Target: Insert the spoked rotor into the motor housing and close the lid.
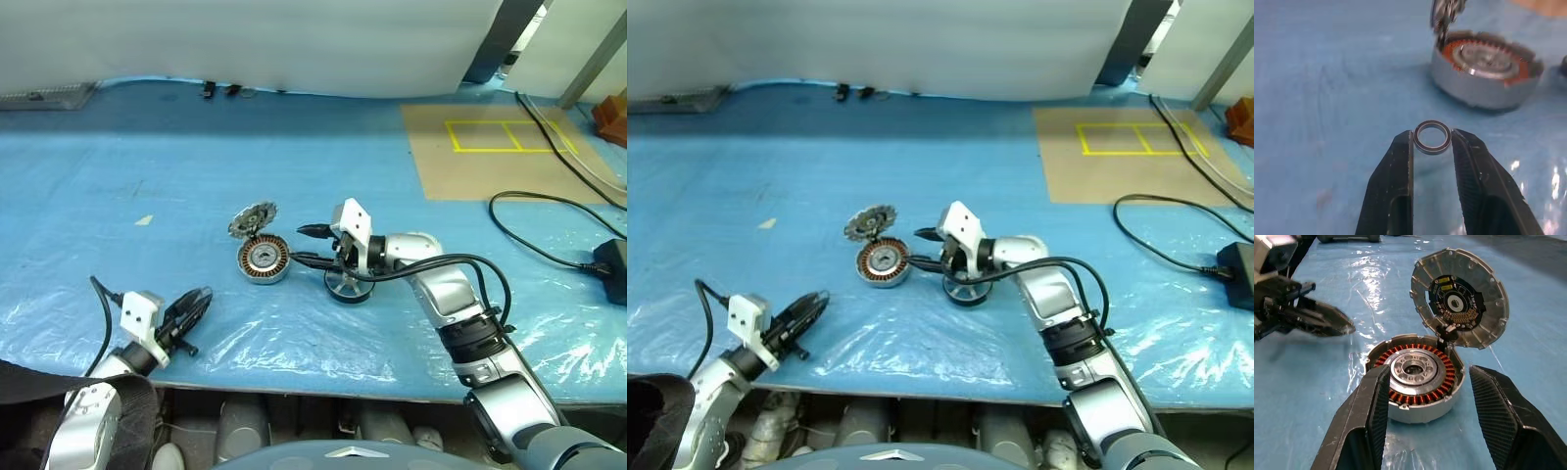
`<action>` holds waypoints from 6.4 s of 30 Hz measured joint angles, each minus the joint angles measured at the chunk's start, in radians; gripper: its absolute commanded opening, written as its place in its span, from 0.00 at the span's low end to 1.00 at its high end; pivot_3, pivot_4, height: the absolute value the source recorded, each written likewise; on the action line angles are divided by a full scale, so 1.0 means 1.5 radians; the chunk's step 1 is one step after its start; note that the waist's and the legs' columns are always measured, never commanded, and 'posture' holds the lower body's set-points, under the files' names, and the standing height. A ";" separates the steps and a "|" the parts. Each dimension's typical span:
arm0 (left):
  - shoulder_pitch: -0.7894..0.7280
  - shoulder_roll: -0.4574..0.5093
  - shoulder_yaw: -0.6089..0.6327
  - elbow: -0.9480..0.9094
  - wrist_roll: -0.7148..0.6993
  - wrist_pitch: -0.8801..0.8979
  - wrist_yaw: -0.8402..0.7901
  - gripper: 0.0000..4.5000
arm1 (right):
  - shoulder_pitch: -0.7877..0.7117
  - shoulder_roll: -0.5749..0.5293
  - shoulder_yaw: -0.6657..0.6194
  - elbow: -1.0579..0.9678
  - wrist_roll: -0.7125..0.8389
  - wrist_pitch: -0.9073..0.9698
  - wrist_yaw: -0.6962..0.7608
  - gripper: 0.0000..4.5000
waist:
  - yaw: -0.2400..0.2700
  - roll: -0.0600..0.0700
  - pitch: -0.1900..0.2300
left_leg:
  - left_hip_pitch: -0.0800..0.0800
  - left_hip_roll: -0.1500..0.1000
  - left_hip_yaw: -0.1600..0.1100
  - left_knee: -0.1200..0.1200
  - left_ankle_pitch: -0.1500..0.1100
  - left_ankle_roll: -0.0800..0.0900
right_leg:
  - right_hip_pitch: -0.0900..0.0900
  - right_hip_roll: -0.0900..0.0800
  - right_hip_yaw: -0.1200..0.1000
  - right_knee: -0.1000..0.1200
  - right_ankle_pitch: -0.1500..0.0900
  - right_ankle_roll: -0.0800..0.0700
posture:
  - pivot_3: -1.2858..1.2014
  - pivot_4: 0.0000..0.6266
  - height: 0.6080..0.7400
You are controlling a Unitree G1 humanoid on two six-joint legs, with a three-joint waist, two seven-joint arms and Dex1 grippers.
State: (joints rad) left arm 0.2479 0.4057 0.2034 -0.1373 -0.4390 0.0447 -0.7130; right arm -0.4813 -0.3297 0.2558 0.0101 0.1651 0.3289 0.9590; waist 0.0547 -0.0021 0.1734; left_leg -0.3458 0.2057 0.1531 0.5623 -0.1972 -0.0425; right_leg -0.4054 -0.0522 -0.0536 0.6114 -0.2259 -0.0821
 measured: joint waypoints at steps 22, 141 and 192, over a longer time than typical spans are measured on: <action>-0.234 0.046 -0.134 0.016 0.058 0.178 -0.006 0.17 | 0.009 -0.052 -0.015 -0.012 0.026 0.041 0.011 0.58 | -0.007 0.000 0.000 | -0.003 0.000 0.000 0.001 0.001 -0.002 | -0.001 0.000 0.000 0.001 0.000 0.000 | 0.52 0.24 1.00; -0.247 0.034 -0.156 -0.070 0.073 0.331 0.072 0.01 | -0.004 -0.034 -0.011 0.010 0.034 0.047 -0.018 0.58 | -0.007 0.000 0.000 | -0.003 0.000 0.000 -0.001 0.002 -0.003 | -0.002 0.000 -0.001 -0.002 0.000 0.000 | 0.52 0.24 1.00; -0.105 0.012 -0.136 -0.109 0.093 0.040 -0.001 0.01 | -0.122 -0.252 0.119 -0.091 0.042 0.335 0.143 0.58 | -0.006 0.000 0.001 | -0.003 0.000 -0.001 -0.001 0.000 0.000 | -0.001 0.000 -0.001 -0.002 0.000 0.000 | 0.52 0.24 1.00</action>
State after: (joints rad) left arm 0.0911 0.4237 -0.0005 -0.3012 -0.2995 0.1053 -0.7150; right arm -0.6642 -0.7081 0.4339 -0.1265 0.2283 0.8309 1.1730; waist 0.0458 -0.0015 0.1742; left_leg -0.3505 0.2055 0.1521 0.5612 -0.1969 -0.0425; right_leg -0.4075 -0.0520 -0.0558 0.6078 -0.2255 -0.0821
